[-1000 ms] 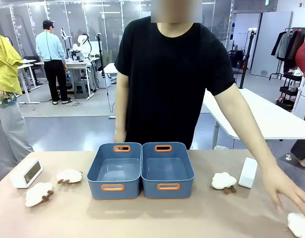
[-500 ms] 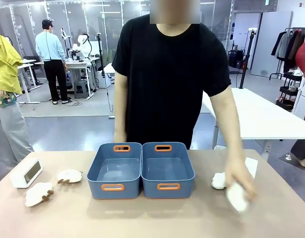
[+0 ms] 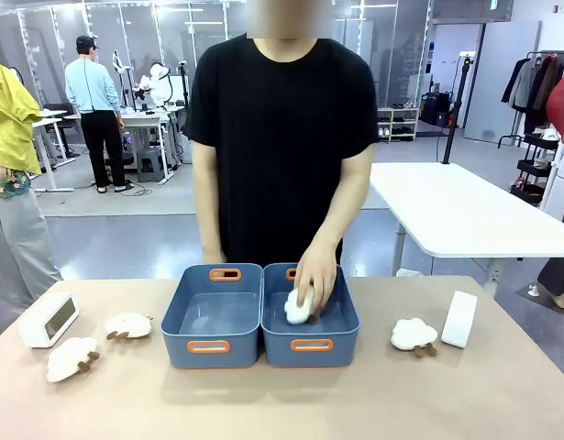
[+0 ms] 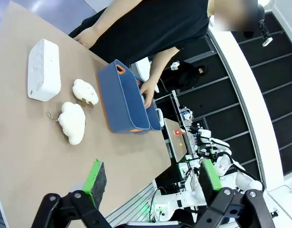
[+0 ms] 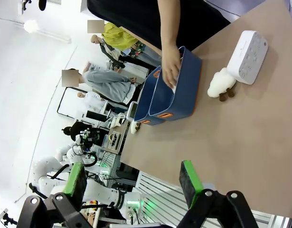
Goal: Sort the digital clocks into the basket.
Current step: Pick up the Digital clock from the table and place it into the empty Plastic storage basket.
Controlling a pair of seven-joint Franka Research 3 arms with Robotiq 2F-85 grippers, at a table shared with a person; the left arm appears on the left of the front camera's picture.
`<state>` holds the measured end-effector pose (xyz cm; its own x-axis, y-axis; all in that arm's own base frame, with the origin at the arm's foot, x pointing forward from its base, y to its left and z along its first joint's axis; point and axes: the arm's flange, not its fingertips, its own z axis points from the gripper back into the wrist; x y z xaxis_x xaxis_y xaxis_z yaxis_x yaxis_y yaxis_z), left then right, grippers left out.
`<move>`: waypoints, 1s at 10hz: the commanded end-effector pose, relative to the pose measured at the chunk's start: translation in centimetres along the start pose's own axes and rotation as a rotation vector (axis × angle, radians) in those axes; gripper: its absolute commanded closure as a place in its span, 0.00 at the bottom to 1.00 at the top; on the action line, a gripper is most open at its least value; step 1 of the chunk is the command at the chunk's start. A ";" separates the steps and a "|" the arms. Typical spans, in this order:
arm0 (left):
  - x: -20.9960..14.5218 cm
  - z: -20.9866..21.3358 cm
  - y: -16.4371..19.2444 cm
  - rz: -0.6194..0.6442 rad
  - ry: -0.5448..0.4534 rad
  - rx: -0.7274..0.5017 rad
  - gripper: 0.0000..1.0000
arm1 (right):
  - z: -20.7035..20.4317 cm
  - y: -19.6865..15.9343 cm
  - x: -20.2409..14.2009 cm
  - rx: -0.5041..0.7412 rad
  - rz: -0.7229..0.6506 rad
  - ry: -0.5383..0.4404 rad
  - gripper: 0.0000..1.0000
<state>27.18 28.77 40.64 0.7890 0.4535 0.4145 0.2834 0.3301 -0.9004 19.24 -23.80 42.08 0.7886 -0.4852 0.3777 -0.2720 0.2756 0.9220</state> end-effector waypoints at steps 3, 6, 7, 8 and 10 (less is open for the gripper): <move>2.9 -6.5 -6.3 -0.035 0.033 0.462 0.00 | -0.1 0.1 0.1 0.005 -0.001 0.005 0.00; 7.0 -13.4 -6.2 -0.057 0.112 0.739 0.00 | -0.1 0.1 0.1 0.005 -0.001 0.005 0.00; 8.5 -15.8 -6.0 -0.076 0.140 0.787 0.00 | -0.1 0.1 0.1 0.005 -0.001 0.005 0.00; 8.9 -17.5 -5.5 -0.076 0.162 0.852 0.00 | -0.1 0.1 0.1 0.005 -0.001 0.005 0.00; 9.6 -20.8 -4.2 -0.079 0.173 0.944 0.00 | -0.1 0.1 0.1 0.005 -0.001 0.005 0.00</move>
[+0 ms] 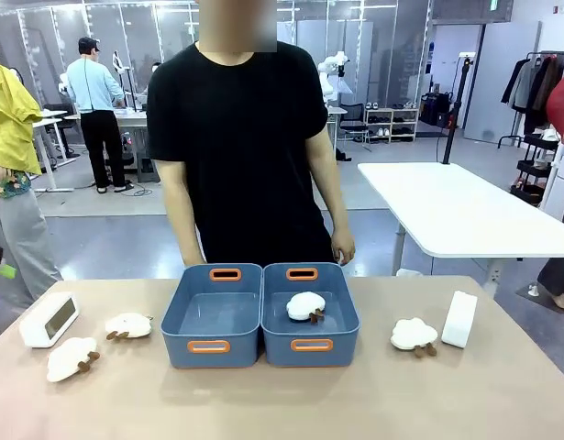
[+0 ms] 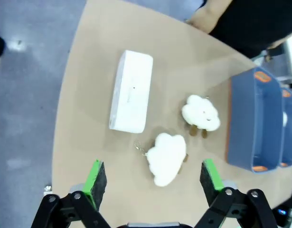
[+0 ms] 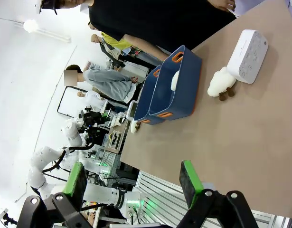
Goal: Sort the digital clocks into the basket.
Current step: Pick up the Digital clock from the table and place it into the empty Plastic storage basket.
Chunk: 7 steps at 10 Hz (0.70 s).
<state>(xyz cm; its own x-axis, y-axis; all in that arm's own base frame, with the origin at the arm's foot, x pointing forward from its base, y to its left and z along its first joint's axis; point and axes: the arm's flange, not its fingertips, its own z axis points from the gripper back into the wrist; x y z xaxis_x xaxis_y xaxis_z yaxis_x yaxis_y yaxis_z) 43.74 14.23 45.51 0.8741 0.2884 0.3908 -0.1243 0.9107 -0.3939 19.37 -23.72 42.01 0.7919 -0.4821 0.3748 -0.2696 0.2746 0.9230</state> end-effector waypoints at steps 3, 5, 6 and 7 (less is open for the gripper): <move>2.8 -6.2 -1.1 0.018 0.046 0.158 0.00 | 0.0 0.2 0.1 0.006 0.001 0.000 0.00; 3.9 -9.5 -1.2 0.014 0.065 0.235 0.00 | 0.0 0.2 0.1 0.006 0.001 0.000 0.00; 4.4 -11.0 -1.4 -0.011 0.080 0.272 0.00 | 0.0 0.2 0.1 0.006 0.001 0.000 0.00; 4.5 -12.3 -1.8 -0.043 0.102 0.281 0.00 | 0.0 0.2 0.1 0.006 0.001 0.000 0.00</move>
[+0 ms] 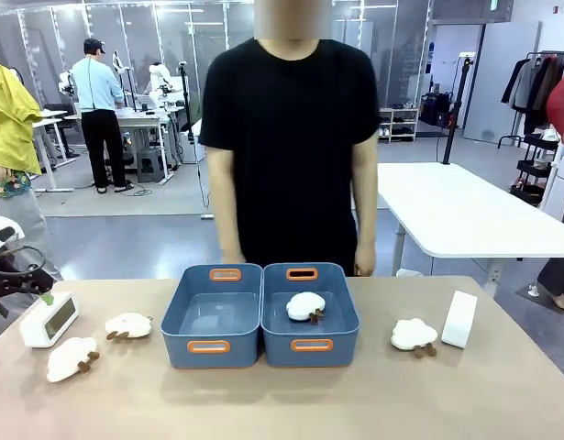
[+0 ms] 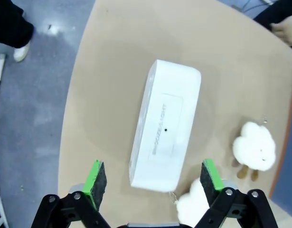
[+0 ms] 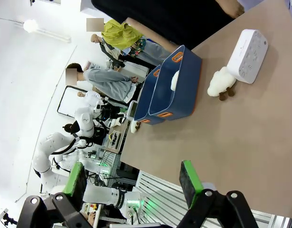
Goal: Sort the digital clocks into the basket.
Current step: Pick up the Digital clock from the table and place it into the empty Plastic storage basket.
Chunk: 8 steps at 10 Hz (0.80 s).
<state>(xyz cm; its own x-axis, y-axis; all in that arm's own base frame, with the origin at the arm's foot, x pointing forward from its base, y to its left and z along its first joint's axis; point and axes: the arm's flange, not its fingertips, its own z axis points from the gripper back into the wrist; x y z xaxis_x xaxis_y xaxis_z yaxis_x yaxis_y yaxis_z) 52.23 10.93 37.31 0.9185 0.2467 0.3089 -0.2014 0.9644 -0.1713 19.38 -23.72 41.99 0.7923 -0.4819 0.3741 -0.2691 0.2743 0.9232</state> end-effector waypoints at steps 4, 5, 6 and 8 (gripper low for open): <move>1.3 -4.2 -2.6 -0.132 0.099 0.156 0.00 | 0.0 0.2 0.1 0.006 0.002 0.000 0.00; 1.1 -5.0 -3.0 -0.161 0.106 0.166 0.00 | 0.0 0.2 0.1 0.006 0.002 0.000 0.00; 1.0 -5.0 -3.1 -0.172 0.104 0.167 0.00 | 0.0 0.2 0.1 0.006 0.002 0.000 0.00; 0.8 -5.3 -3.5 -0.209 0.113 0.158 0.60 | 0.0 0.2 0.1 0.006 0.002 0.000 0.00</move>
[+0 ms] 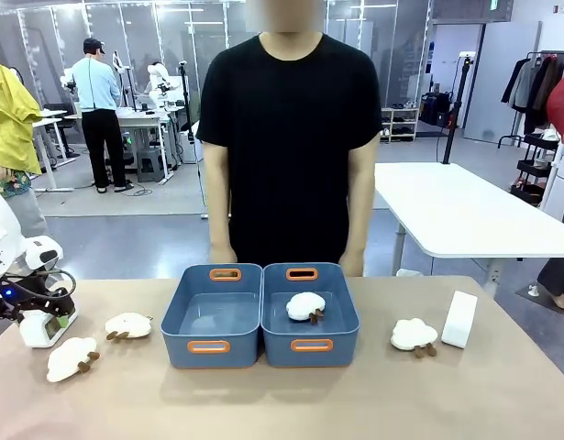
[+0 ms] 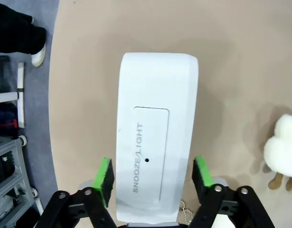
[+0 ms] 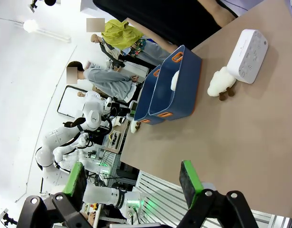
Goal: Sort the digital clocks into the basket.
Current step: Pick up the Digital clock from the table and place it into the empty Plastic storage basket.
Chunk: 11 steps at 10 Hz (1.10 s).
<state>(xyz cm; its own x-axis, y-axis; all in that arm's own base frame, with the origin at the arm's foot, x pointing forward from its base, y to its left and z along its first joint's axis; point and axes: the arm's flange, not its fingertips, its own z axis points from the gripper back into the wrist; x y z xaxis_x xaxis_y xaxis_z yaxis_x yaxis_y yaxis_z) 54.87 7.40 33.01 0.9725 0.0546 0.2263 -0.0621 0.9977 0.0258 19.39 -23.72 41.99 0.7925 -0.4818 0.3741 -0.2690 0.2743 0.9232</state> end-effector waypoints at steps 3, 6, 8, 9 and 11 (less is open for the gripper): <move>0.5 0.2 -0.2 -0.028 0.004 0.018 1.00 | 0.0 0.2 0.1 0.006 0.002 0.000 0.00; 0.2 1.4 0.0 -0.007 -0.020 0.021 1.00 | 0.0 0.2 0.1 0.006 0.002 0.000 0.00; -1.1 4.2 0.8 0.006 -0.021 -0.013 1.00 | 0.0 0.2 0.1 0.006 0.002 0.000 0.00; -2.0 6.0 1.7 -0.017 0.025 -0.064 1.00 | 0.0 0.2 0.1 0.006 0.002 0.000 0.00; -0.5 3.8 0.7 0.004 -0.015 -0.014 1.00 | 0.0 0.2 0.1 0.006 0.002 0.000 0.00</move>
<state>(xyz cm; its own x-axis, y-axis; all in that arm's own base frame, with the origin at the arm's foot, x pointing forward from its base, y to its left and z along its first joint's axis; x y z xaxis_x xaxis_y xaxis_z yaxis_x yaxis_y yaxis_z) 51.82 8.73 38.75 0.9737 0.0631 0.2190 -0.0651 0.9979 0.0018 19.38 -23.71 42.00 0.7924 -0.4817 0.3744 -0.2693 0.2745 0.9231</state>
